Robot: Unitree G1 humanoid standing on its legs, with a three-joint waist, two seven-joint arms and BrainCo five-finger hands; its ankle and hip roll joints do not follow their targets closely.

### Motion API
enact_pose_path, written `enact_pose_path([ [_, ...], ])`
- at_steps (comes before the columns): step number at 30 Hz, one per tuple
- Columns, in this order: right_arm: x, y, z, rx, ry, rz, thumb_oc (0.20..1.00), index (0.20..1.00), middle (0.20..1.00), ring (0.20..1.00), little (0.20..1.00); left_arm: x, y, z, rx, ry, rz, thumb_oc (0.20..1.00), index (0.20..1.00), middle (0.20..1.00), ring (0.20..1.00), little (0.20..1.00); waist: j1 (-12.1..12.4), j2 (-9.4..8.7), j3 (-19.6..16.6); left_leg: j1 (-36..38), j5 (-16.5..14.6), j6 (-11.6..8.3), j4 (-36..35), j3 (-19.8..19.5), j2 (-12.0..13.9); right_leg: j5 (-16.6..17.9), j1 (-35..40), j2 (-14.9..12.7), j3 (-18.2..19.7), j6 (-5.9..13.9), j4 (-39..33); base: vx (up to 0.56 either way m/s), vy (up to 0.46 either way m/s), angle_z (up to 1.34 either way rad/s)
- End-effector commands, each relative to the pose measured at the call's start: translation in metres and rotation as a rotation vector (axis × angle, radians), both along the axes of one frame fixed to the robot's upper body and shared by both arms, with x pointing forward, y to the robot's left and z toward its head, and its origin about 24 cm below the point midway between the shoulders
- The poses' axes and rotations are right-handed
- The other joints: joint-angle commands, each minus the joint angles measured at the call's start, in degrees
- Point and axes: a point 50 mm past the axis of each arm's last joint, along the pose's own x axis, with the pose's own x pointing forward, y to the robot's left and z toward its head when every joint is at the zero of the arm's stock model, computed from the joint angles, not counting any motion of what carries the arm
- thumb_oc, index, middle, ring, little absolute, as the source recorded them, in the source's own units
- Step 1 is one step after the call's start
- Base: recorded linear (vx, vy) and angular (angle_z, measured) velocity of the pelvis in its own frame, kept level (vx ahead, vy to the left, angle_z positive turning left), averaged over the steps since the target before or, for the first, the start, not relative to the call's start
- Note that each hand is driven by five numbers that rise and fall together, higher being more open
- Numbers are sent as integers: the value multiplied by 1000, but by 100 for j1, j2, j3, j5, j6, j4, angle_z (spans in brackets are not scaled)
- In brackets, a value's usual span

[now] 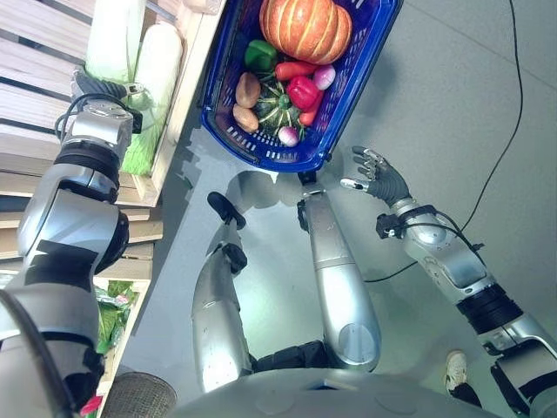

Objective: Pick up fruits and vegetables into the basket

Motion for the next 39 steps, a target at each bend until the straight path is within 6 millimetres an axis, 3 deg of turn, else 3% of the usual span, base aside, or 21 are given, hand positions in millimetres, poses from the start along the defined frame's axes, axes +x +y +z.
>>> enact_pose_path([
  [1, -5, 5, -6, 101, 15, -8, 1000, 1000, 1000, 1000, 1000, -18, 33, -19, -71, 44, 115, 1000, 1000, 1000, 1000, 1000, -292, -44, -78, -574, -822, -219, 1264, -50, 207, 62, 22, 210, 81, 214, -504, 0, 0, 0],
  [10, -2, 8, -6, 114, 24, -14, 1000, 1000, 1000, 1000, 1000, -14, 29, -9, -98, -27, 88, 1000, 1000, 1000, 1000, 1000, -293, -99, -78, -821, -872, -190, 1410, -86, 229, 118, -158, 273, 149, 214, -494, 15, 5, -4],
  [15, -1, 9, -4, 120, 27, -11, 1000, 1000, 1000, 1000, 1000, 6, -3, 10, -238, -202, -195, 1000, 1000, 1000, 1000, 1000, -344, -107, -78, -901, -889, -171, 1442, -67, 234, 132, -264, 320, 200, 211, -445, 11, 8, -4],
  [22, -3, 4, -4, 123, 32, -23, 1000, 1000, 1000, 1000, 1000, 20, -50, -3, -451, -179, -554, 1000, 1000, 1000, 1000, 1000, -415, -49, -78, -832, -915, -130, 1378, 50, 211, 170, -284, 316, 244, 232, -478, 8, 32, -6],
  [23, -3, 3, -3, 119, 32, -22, 1000, 1000, 1000, 1000, 1000, 20, -58, -5, -486, -171, -612, 953, 953, 953, 953, 953, -430, -45, -78, -817, -916, -125, 1378, 66, 209, 183, -281, 314, 254, 232, -486, 5, 40, -5],
  [24, -4, 3, -3, 118, 33, -22, 1000, 1000, 1000, 1000, 1000, 21, -60, -6, -506, -166, -642, 758, 758, 758, 758, 758, -434, -42, -78, -805, -919, -122, 1376, 74, 209, 190, -275, 311, 258, 234, -492, 4, 45, -1],
  [25, -4, 1, -3, 113, 32, -18, 1000, 1000, 1000, 1000, 1000, 21, -65, -8, -538, -161, -683, 360, 360, 360, 360, 360, -446, -33, -78, -781, -921, -121, 1364, 92, 209, 193, -262, 306, 264, 232, -504, 4, 44, -1],
  [26, -5, 0, -3, 109, 32, -18, 1000, 1000, 1000, 1000, 1000, 21, -69, -9, -559, -161, -700, 200, 200, 200, 200, 200, -457, -25, -78, -765, -921, -122, 1356, 97, 202, 195, -255, 302, 275, 233, -509, 5, 56, 4],
  [30, -8, -4, -4, 101, 33, -17, 1000, 1000, 1000, 1000, 1000, 20, -73, -12, -624, -197, -719, 200, 200, 200, 200, 200, -485, -4, -78, -681, -910, -116, 1300, 117, 186, 196, -212, 301, 302, 226, -524, -1, 37, 12],
  [39, -14, -4, -7, 100, 20, -15, 1000, 1000, 1000, 1000, 1000, 15, -59, -26, -670, -189, -620, 200, 200, 200, 200, 200, -454, -2, -78, -400, -866, -115, 1168, 104, 164, 148, 71, 268, 242, 193, -581, -17, 6, 1],
])
